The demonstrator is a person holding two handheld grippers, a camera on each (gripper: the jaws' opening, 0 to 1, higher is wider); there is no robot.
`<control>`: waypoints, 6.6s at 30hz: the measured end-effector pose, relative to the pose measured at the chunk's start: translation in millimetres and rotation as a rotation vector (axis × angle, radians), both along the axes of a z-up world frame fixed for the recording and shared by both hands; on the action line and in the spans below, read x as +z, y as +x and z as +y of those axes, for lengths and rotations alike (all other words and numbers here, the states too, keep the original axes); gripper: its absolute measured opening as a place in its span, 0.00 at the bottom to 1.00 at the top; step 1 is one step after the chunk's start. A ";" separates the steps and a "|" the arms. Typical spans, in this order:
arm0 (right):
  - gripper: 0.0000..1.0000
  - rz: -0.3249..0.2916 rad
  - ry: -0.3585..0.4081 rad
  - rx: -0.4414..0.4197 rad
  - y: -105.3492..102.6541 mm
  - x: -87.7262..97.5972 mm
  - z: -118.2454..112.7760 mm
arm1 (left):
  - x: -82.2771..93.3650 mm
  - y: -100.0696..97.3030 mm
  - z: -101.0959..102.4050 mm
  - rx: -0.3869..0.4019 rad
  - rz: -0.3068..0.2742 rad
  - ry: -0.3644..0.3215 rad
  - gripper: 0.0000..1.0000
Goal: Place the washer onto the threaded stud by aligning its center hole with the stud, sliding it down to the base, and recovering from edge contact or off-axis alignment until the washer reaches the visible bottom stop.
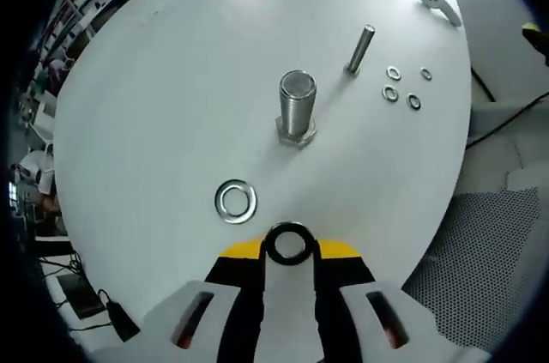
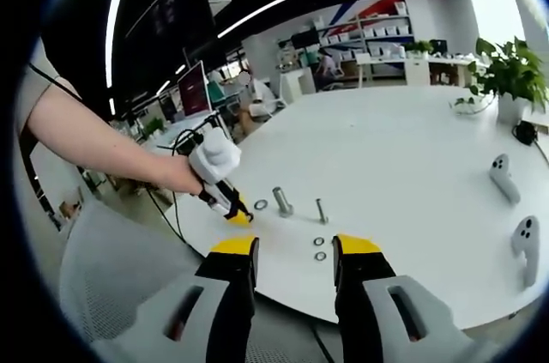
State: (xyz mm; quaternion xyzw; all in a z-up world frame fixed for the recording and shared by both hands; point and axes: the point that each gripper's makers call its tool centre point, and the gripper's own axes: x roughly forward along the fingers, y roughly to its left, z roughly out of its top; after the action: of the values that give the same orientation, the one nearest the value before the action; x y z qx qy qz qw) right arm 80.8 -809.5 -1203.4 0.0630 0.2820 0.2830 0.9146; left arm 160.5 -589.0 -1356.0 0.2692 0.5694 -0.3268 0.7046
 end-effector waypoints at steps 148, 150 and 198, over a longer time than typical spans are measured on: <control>0.43 0.137 -0.134 0.036 -15.6 -30.7 -3.7 | 23.0 44.9 -30.2 -0.046 -0.115 -0.020 0.28; 0.44 0.152 -0.139 0.036 -17.0 -33.2 -4.5 | 25.2 45.4 -27.4 -0.040 -0.120 -0.020 0.28; 0.48 0.246 -0.095 -0.014 -21.7 -45.0 -8.8 | 0.9 44.5 1.6 0.067 -0.055 0.007 0.35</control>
State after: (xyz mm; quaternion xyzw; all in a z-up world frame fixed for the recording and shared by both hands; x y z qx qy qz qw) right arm 59.1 -818.2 -1248.5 0.0557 0.4048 0.2530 0.8770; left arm 205.0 -587.4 -1355.1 0.2612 0.5596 -0.2937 0.7296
